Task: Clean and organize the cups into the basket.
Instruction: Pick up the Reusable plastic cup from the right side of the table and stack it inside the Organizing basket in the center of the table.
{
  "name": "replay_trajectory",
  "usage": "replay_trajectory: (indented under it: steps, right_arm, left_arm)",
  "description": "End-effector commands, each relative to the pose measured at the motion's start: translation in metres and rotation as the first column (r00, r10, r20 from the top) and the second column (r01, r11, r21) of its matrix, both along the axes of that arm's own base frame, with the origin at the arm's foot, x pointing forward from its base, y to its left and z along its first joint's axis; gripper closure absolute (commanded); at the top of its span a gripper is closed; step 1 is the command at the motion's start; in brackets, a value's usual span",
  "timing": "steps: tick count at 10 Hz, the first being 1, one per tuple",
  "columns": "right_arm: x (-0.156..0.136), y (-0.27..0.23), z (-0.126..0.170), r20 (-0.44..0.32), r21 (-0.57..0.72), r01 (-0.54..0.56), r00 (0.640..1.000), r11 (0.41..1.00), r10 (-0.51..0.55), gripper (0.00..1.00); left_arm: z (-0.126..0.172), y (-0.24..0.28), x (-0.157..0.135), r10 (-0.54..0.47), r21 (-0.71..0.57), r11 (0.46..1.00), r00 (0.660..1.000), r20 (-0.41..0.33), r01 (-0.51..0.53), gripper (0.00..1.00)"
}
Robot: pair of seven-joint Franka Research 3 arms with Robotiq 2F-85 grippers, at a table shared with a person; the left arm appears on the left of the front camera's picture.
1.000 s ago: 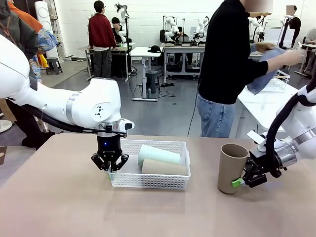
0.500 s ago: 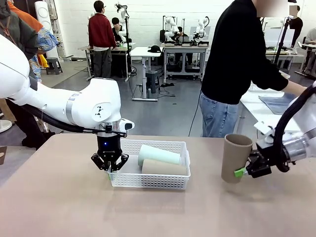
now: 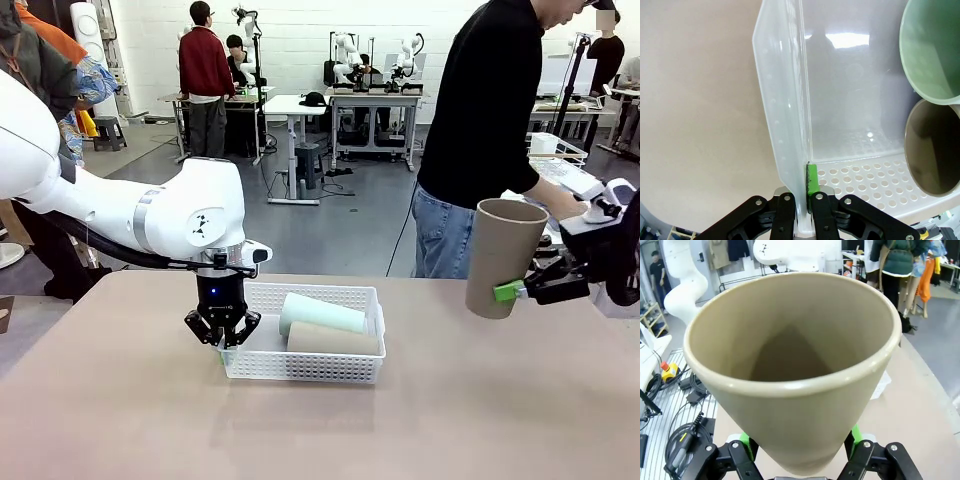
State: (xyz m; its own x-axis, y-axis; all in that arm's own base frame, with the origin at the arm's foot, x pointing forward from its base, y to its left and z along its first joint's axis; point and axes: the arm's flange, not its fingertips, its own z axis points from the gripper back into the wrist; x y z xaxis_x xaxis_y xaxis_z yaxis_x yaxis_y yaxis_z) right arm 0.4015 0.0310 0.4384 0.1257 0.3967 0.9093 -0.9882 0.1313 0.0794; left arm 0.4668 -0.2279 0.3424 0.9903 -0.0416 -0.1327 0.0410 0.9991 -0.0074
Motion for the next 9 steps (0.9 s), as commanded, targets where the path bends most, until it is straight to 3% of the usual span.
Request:
replay_trajectory:
  steps: [1,6,7,8,9]
  right_arm:
    - [0.005,0.001,-0.010,0.000,0.005,-0.027,1.000,1.000,0.027,0.34]
    - [0.005,0.001,-0.010,0.000,0.005,-0.027,1.000,1.000,0.027,0.34]
    - [0.003,0.000,-0.011,-0.014,0.000,-0.010,1.000,1.000,0.010,0.19]
    - [-0.001,0.037,0.004,0.028,-0.158,-0.080,0.996,0.984,0.085,0.19]
    - [0.003,0.070,0.016,0.045,-0.227,-0.103,0.992,0.968,0.116,0.19]
  left_arm:
    - [-0.002,0.001,-0.002,-0.003,0.005,1.000,1.000,-0.003,0.003,1.00]
    - [-0.002,0.001,-0.002,-0.003,0.005,1.000,1.000,-0.003,0.003,1.00]
    - [-0.002,0.001,-0.002,-0.003,0.005,1.000,1.000,-0.003,0.003,1.00]
    - [-0.002,0.001,-0.002,-0.003,0.005,1.000,1.000,-0.003,0.003,1.00]
    - [-0.002,0.001,-0.002,-0.003,0.005,1.000,1.000,-0.003,0.003,1.00]
